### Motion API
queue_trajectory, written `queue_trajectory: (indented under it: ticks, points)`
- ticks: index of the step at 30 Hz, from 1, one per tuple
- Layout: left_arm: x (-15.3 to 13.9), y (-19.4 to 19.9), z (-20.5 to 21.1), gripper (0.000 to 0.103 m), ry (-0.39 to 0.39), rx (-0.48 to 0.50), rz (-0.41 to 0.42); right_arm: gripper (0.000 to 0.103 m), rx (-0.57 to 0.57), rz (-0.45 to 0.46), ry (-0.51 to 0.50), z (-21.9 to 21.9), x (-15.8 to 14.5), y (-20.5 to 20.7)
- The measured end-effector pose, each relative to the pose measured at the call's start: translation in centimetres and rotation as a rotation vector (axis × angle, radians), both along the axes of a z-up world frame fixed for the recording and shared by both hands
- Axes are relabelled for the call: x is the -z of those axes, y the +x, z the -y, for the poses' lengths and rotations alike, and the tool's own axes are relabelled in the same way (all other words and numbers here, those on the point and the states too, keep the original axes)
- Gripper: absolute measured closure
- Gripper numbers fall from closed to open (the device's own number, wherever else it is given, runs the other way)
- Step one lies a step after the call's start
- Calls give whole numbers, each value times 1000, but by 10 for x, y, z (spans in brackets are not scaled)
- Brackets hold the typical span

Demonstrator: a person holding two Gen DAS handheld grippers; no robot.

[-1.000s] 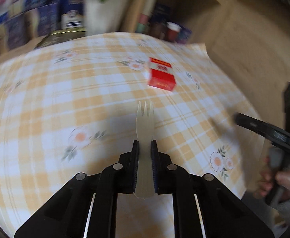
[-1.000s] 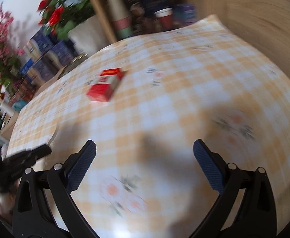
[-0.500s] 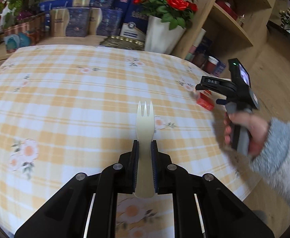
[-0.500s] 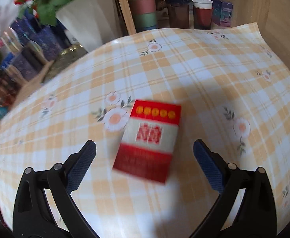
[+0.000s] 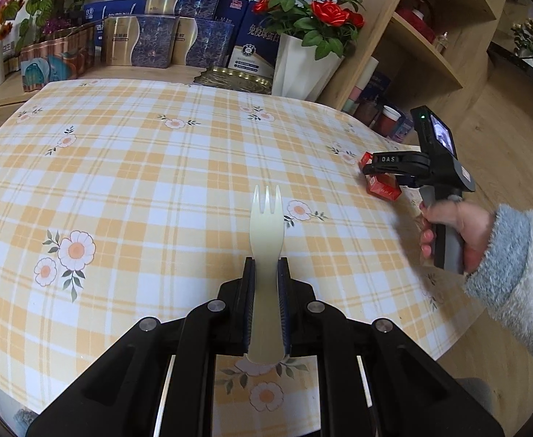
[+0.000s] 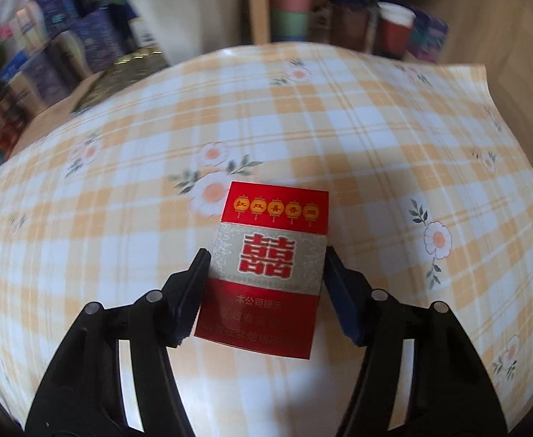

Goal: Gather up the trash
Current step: 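Carry the fork and red box over the bin and open both tools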

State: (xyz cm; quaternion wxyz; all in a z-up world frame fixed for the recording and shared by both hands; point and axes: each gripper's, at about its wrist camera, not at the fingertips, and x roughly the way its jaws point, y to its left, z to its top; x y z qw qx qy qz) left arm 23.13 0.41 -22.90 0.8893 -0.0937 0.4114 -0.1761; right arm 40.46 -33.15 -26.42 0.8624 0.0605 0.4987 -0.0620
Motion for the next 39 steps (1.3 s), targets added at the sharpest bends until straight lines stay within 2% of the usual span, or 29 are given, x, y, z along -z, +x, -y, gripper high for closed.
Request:
queue_trajectory:
  ticks: [6, 11, 14, 18, 21, 26, 34, 39]
  points:
    - [-11, -22, 9, 91, -6, 30, 15, 41, -105, 48, 20, -14, -24, -52]
    - [-24, -45, 16, 91, -8, 62, 40, 41, -169, 79, 92, -24, -44, -112]
    - [-30, -57, 18, 91, -34, 72, 46, 41, -204, 99, 124, -31, -52, -150]
    - [-35, -77, 25, 91, -24, 107, 55, 41, -214, 121, 194, -34, -57, -201]
    - [-34, -92, 28, 91, -14, 133, 54, 41, -203, 123, 244, -34, -54, -234]
    - [-30, -119, 30, 91, -6, 166, 49, 41, -201, 128, 257, -41, -48, -282]
    - [-30, -155, 32, 91, 2, 188, 63, 41, -242, 145, 253, -63, -40, -336]
    - [-30, -173, 33, 91, 16, 199, 74, 41, -250, 115, 274, -82, -18, -363]
